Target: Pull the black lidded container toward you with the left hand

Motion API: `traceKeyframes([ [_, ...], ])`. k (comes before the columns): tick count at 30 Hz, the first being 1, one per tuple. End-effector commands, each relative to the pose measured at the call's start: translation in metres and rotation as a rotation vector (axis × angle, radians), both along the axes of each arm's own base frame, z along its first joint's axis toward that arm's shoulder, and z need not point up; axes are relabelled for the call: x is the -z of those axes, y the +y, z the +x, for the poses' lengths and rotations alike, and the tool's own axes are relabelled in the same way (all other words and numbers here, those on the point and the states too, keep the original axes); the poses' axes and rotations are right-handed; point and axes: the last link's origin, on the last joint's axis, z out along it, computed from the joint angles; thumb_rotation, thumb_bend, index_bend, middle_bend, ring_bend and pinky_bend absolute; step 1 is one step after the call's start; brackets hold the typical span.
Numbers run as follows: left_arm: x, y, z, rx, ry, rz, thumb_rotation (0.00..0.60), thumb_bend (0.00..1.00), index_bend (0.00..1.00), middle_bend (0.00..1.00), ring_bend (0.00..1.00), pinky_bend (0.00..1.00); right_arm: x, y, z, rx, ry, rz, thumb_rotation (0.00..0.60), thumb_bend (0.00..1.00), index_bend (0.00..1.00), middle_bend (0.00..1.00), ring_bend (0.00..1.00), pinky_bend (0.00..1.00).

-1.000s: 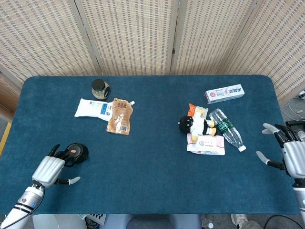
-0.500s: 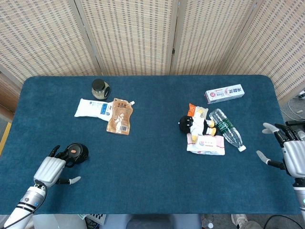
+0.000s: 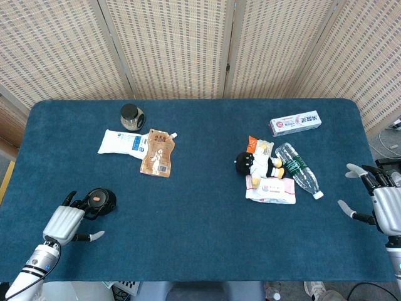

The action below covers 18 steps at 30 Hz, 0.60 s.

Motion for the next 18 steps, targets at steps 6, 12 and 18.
traceKeyframes([
  [6,0.0025,-0.0034,0.0015,0.002,-0.010,-0.011,0.167,0.10,0.39,0.39,0.26,0.00,0.0013,-0.0004,0.0001,0.001,-0.002,0.003,0.600,0.25,0.19,0.33,0.16,0.15],
  [12,0.0068,-0.0030,0.0011,-0.001,-0.002,-0.027,0.168,0.10,0.40,0.41,0.27,0.00,0.0015,-0.0001,-0.0012,0.006,-0.003,0.005,0.600,0.25,0.19,0.33,0.16,0.15],
  [18,0.0102,-0.0036,0.0000,-0.006,0.002,-0.035,0.167,0.10,0.41,0.42,0.28,0.00,0.0029,0.0005,-0.0027,0.013,-0.002,0.011,0.600,0.25,0.19,0.33,0.16,0.15],
])
